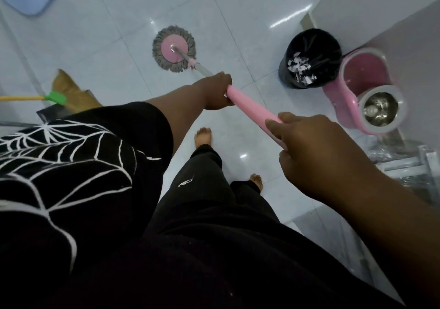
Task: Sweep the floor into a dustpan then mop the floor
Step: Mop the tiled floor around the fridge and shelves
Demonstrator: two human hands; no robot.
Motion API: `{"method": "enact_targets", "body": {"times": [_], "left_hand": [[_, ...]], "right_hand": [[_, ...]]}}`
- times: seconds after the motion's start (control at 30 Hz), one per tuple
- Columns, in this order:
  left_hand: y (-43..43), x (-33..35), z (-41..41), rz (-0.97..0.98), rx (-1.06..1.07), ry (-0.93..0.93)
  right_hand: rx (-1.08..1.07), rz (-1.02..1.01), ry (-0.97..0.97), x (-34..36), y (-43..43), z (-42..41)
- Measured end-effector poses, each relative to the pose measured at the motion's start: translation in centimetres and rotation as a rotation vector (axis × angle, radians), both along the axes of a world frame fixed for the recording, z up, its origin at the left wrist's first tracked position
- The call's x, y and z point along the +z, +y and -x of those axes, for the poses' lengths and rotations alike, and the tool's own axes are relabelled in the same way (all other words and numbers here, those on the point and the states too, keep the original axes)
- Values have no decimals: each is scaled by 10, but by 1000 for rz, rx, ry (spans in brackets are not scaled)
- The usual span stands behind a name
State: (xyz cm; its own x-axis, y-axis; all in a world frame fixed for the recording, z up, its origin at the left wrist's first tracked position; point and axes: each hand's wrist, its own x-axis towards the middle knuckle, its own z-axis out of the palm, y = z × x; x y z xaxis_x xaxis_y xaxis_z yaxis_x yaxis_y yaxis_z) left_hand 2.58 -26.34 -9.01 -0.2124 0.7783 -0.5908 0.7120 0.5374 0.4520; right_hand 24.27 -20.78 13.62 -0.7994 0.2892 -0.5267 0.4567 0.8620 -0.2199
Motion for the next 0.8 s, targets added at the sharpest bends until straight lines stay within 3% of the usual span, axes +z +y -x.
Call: {"method": "enact_targets", "body": {"times": [0.43,0.8], "left_hand": [[-12,25,-201,-51,-137,-81],[-13,27,-199,-62,-186,-75]], "right_hand": [[-69,-34,-139,47,-33,-188],[-23,-57,-140,52,-37,-185]]}}
